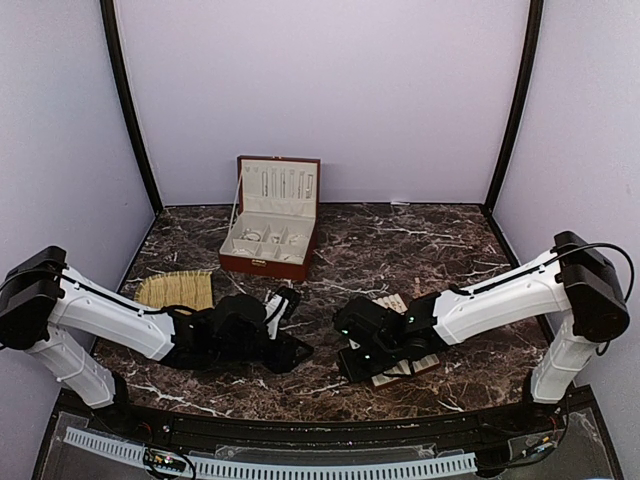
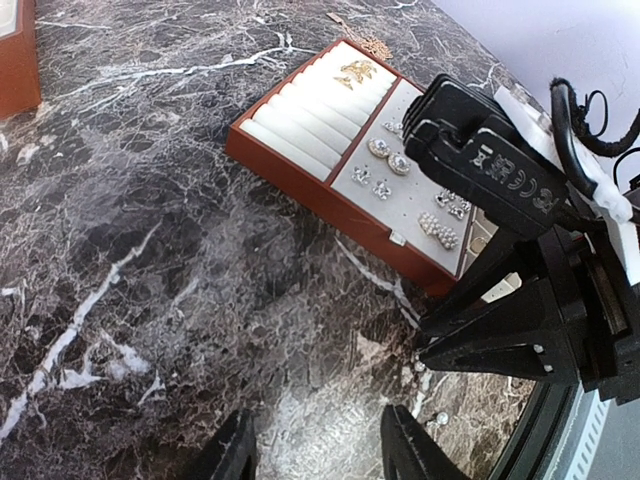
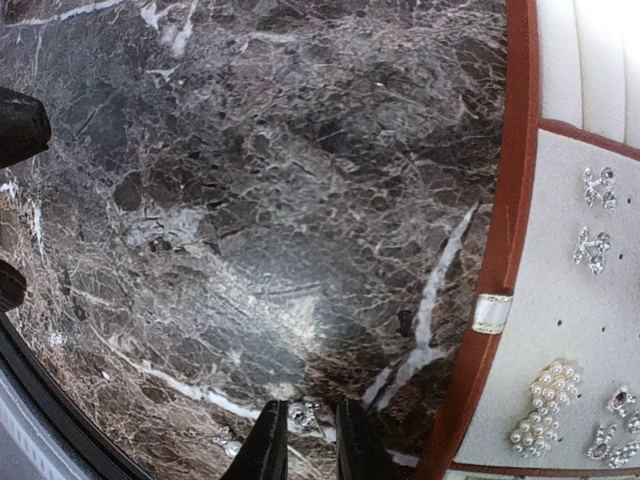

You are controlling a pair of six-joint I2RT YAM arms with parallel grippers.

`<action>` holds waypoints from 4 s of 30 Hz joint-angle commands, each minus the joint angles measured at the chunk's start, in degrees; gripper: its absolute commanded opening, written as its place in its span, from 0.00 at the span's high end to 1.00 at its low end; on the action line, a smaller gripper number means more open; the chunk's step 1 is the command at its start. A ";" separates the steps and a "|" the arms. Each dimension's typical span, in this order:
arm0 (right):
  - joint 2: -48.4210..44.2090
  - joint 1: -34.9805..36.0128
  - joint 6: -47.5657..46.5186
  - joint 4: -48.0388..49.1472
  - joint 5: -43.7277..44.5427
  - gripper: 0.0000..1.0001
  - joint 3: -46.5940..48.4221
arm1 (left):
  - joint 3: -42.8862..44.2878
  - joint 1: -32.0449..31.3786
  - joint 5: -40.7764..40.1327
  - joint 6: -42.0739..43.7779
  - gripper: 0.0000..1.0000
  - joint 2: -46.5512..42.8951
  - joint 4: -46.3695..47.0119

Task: Organize the mixed jewelry
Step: Pick up the earring from the center of the board, then pass from the right arm to the left

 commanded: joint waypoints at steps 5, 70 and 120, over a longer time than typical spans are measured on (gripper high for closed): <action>1.14 0.53 1.34 0.36 -0.15 0.82 -0.23 | -0.84 0.48 -0.33 0.93 0.55 -1.84 1.16; -21.75 -11.46 11.74 46.36 -24.82 1.00 -14.57 | 3.61 -1.84 5.66 44.35 0.49 -16.37 6.34; -19.63 -11.68 11.73 45.18 -28.10 1.00 -12.99 | 5.62 -3.03 5.11 48.42 0.87 -12.85 4.11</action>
